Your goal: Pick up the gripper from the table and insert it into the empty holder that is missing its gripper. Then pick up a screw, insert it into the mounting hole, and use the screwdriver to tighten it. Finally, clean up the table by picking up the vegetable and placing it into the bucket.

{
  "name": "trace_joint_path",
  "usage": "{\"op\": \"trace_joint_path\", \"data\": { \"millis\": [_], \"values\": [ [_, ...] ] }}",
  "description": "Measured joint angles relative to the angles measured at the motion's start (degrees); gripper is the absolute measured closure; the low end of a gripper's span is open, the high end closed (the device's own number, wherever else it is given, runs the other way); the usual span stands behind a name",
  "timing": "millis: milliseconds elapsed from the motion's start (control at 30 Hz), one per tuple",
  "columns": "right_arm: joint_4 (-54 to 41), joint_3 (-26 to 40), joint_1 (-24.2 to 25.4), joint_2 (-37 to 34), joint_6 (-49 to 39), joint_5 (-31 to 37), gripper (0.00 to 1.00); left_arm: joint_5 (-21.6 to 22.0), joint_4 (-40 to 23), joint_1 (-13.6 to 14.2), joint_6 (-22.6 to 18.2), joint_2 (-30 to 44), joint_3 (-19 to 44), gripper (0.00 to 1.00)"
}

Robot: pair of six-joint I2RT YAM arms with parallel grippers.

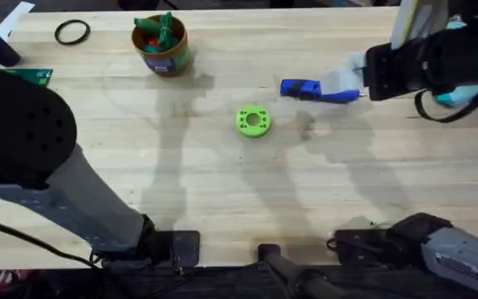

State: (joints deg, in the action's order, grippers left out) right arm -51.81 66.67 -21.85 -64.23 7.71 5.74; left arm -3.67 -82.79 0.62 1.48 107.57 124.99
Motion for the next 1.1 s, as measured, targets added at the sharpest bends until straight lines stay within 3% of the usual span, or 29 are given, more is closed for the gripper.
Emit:
{"op": "trace_joint_path", "data": {
  "millis": [267, 1100],
  "values": [
    [0.0, 0.0, 0.0, 0.0, 0.0, 0.0, 0.063, -2.9, -1.6, 0.2, 0.0, 0.0, 0.0, 0.013],
    [0.0, 0.0, 0.0, 0.0, 0.0, 0.0, 0.063, -3.2, -3.8, 0.2, 0.0, 0.0, 0.0, 0.015]
  ]
}}
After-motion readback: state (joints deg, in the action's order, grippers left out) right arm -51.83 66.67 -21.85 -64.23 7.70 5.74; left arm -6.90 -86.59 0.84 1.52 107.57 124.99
